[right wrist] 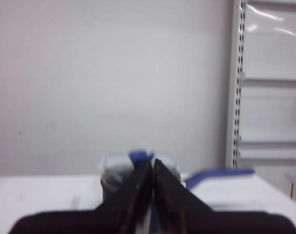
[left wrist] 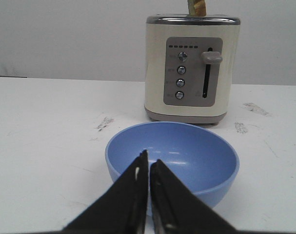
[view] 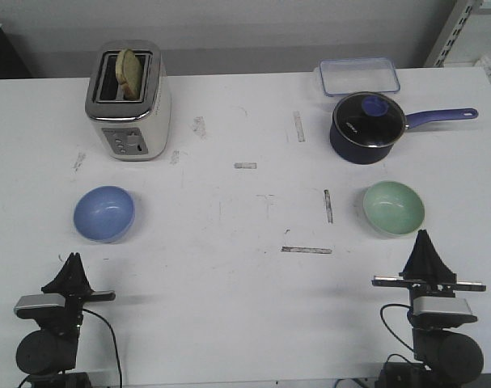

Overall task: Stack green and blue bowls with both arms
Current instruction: 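Reach the right gripper forward and grasp the rim of the pale green bowl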

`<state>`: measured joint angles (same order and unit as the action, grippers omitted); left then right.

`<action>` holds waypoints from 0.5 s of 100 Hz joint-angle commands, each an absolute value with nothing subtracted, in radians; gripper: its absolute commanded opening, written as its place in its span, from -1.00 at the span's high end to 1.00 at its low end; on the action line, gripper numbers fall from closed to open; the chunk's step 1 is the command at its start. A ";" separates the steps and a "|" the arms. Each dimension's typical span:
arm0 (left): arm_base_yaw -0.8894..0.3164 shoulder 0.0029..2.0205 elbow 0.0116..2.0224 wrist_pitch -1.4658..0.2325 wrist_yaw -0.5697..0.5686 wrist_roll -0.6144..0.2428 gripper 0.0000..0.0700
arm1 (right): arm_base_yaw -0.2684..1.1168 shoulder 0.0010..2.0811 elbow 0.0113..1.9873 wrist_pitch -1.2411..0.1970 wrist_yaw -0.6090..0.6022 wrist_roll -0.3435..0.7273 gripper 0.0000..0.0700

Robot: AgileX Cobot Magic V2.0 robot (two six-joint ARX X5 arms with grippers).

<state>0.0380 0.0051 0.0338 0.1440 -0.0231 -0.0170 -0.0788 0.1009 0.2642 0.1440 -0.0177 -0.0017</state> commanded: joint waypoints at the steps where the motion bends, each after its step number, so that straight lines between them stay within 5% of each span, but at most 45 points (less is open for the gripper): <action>1: 0.039 0.003 0.014 0.159 -0.026 -0.016 1.00 | -0.078 0.180 0.368 0.116 -0.027 0.011 1.00; 35: 0.039 0.003 0.014 0.158 -0.025 -0.016 1.00 | -0.083 0.709 0.918 -0.292 -0.018 0.001 1.00; 50: 0.039 0.003 0.014 0.158 -0.026 -0.016 1.00 | -0.120 0.913 1.091 -0.504 -0.023 -0.038 0.77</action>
